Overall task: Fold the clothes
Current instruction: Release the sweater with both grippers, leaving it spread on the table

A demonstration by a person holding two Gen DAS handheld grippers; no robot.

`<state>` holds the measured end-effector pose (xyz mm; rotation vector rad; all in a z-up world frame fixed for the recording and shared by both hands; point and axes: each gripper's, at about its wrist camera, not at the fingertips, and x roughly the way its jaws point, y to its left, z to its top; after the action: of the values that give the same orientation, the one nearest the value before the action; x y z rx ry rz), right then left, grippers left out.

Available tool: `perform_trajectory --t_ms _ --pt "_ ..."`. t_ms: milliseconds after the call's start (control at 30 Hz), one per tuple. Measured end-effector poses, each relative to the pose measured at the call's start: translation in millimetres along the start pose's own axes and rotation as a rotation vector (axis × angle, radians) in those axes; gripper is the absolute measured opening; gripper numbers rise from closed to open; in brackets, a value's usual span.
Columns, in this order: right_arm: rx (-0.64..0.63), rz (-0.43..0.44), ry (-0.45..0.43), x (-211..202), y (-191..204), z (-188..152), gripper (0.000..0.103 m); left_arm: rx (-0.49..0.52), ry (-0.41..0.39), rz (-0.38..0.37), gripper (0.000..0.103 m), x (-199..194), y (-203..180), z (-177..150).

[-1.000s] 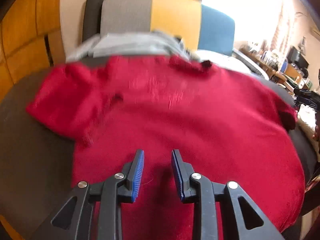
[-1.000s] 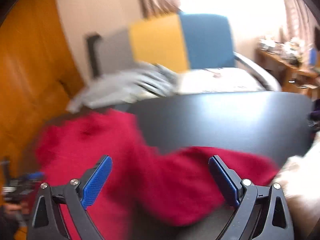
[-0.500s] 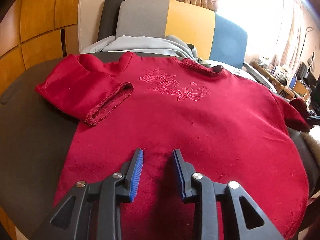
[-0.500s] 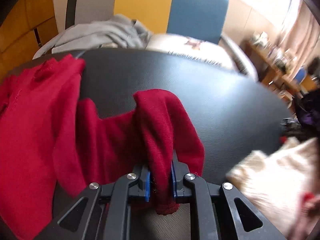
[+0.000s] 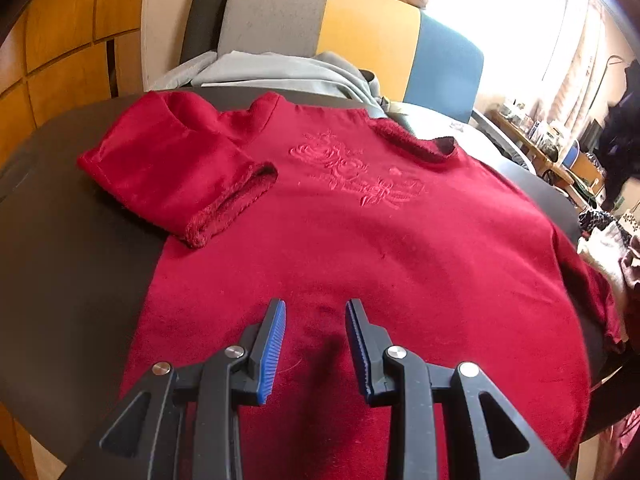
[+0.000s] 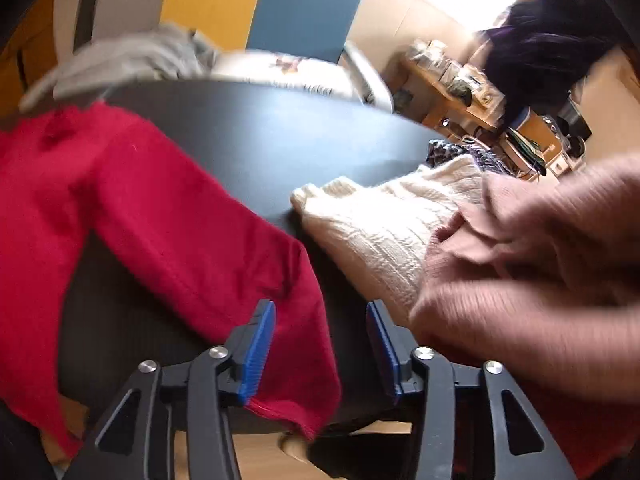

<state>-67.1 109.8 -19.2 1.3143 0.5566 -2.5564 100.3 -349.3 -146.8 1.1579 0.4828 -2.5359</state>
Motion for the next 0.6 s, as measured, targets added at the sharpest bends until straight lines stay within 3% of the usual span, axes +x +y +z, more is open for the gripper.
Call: perform_trajectory --t_ms 67,233,367,500,600 --pt "0.009 0.088 -0.026 0 12 -1 0.069 0.020 -0.002 -0.006 0.031 0 -9 4" --pt "0.030 0.415 -0.086 10 66 18 0.069 0.070 -0.008 -0.020 0.031 2 -32 15" --pt "0.107 0.677 -0.087 39 124 47 0.069 0.107 -0.020 -0.029 0.031 4 -48 26" --pt "0.123 0.777 -0.090 66 179 88 0.069 0.120 -0.030 -0.011 0.032 17 -52 49" --pt "0.132 0.800 -0.033 102 220 110 0.069 0.085 0.005 0.014 0.032 40 -44 58"
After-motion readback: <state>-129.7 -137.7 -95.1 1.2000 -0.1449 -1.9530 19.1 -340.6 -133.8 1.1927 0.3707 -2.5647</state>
